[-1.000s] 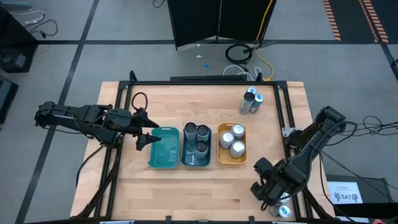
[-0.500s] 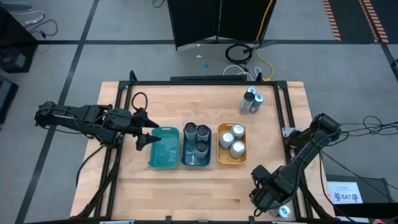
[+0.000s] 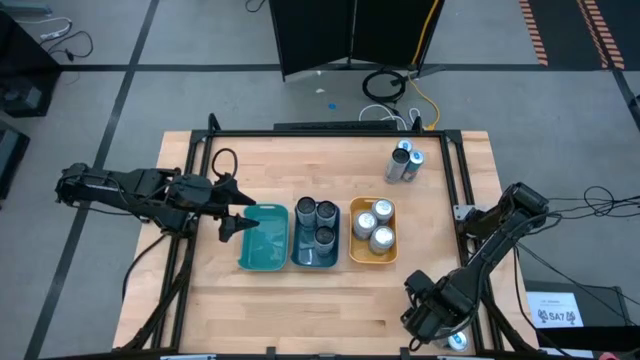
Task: Sort soda cans
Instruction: Put the silver soda can into the yellow bin
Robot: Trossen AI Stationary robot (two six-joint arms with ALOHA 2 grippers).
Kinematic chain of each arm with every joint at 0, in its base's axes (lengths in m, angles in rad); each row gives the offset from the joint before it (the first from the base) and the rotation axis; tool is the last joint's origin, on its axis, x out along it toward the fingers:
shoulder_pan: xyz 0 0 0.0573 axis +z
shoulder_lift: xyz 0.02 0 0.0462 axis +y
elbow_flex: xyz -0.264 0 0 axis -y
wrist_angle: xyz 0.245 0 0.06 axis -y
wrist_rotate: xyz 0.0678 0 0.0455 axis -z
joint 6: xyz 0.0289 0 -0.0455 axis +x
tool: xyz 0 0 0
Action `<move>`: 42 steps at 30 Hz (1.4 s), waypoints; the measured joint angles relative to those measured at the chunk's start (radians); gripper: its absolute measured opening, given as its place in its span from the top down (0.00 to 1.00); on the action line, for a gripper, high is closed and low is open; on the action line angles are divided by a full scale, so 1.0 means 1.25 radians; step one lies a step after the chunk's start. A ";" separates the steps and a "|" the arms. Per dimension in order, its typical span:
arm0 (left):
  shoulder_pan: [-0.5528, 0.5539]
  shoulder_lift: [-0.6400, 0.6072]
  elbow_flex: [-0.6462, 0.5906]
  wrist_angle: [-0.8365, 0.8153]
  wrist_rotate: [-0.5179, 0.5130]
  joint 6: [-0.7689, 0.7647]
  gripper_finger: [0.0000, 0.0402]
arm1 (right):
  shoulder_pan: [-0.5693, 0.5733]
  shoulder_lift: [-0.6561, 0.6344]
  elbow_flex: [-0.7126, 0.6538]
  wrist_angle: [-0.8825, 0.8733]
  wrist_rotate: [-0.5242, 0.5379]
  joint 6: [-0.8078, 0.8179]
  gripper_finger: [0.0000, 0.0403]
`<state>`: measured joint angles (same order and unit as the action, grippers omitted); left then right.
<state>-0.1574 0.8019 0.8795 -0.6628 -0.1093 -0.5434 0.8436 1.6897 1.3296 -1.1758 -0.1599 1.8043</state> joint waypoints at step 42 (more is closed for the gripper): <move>0.000 0.000 0.000 0.000 -0.002 0.000 0.13 | -0.284 -0.083 0.262 -0.162 0.212 -0.309 0.32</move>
<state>-0.1574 0.8019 0.8795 -0.6628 -0.1123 -0.5434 0.4886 1.5855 1.6577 -1.3788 0.1050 1.4182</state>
